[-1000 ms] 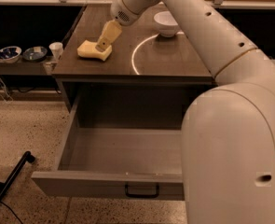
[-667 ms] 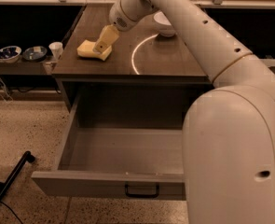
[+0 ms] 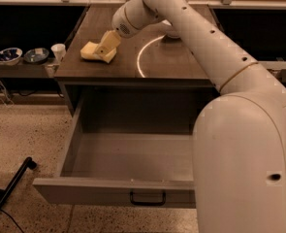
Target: Place sponge into top drawer
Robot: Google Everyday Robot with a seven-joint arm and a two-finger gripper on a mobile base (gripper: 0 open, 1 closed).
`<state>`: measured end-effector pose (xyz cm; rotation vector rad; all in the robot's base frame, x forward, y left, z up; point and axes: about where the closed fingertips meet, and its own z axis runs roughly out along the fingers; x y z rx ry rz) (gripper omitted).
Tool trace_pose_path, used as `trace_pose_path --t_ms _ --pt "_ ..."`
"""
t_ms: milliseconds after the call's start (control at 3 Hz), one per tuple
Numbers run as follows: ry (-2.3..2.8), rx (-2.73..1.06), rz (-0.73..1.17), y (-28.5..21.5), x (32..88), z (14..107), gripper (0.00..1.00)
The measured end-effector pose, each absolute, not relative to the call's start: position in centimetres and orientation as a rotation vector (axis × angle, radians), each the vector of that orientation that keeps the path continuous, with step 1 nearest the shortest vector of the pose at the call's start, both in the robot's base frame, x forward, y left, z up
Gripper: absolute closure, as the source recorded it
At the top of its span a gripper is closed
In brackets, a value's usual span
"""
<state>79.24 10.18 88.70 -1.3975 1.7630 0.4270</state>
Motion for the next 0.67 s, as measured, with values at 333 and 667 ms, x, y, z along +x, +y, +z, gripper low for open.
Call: trace_pose_path --t_ms 333,667 --pt "1.802 -1.405 0.482 11.4 79.7 86.5 0.14" --pt "1.856 -1.421 0.558 12.1 79.9 83.5 0.38"
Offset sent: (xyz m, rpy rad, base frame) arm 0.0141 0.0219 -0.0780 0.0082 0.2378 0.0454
